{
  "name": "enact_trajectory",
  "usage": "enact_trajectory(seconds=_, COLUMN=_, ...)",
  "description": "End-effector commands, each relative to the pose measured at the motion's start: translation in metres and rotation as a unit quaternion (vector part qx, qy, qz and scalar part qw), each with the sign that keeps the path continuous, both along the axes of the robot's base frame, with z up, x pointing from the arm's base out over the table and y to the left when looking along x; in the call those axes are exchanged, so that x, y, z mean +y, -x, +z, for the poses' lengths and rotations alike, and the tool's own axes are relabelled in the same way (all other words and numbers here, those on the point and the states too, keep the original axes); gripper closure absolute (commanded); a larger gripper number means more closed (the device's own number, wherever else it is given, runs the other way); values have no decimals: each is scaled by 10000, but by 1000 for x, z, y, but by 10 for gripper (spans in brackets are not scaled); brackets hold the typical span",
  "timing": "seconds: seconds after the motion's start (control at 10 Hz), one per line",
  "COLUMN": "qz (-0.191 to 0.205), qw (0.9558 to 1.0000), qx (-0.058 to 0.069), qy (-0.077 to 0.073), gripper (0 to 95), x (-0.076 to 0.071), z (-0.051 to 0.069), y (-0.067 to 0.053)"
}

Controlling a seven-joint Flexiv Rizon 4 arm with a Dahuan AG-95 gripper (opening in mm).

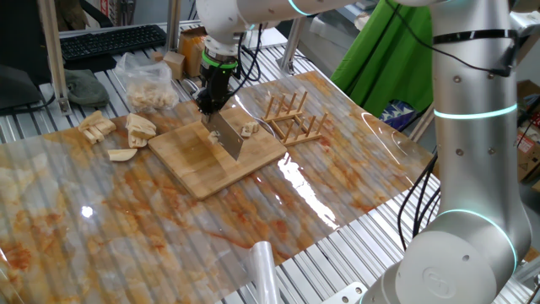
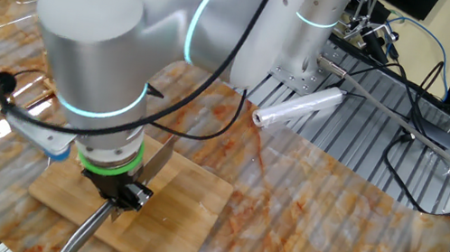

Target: Slice the lotus root

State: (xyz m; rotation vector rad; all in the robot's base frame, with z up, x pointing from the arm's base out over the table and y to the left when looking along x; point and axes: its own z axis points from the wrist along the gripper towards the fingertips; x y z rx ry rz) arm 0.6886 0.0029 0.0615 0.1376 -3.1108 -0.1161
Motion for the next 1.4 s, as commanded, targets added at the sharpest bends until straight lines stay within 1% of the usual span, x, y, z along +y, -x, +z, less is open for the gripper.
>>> enact_trajectory(seconds=0.1, qz=-68, qw=9999, qx=-138, qy=-12, gripper=950, x=-1, z=3, y=3)
enact_trajectory(seconds=0.4, qz=-199, qw=9997, qx=-161, qy=35, gripper=950, x=-2, z=2, y=2)
enact_trajectory(seconds=0.5, qz=-173, qw=9997, qx=-175, qy=10, gripper=950, x=-3, z=2, y=2)
enact_trajectory(seconds=0.7, qz=-144, qw=9998, qx=-132, qy=-11, gripper=950, x=-3, z=2, y=2)
enact_trajectory(seconds=0.9, qz=-251, qw=9997, qx=-9, qy=28, gripper=950, x=-3, z=2, y=1)
enact_trajectory(seconds=1.0, qz=-297, qw=9995, qx=0, qy=97, gripper=950, x=-4, z=3, y=2)
enact_trajectory(seconds=1.1, qz=-317, qw=9993, qx=38, qy=188, gripper=950, x=-7, z=8, y=3)
enact_trajectory(seconds=1.2, qz=-324, qw=9993, qx=127, qy=145, gripper=950, x=-11, z=13, y=4)
enact_trajectory(seconds=1.3, qz=-417, qw=9989, qx=174, qy=140, gripper=950, x=-15, z=15, y=3)
enact_trajectory(seconds=1.4, qz=-506, qw=9984, qx=188, qy=149, gripper=950, x=-19, z=17, y=2)
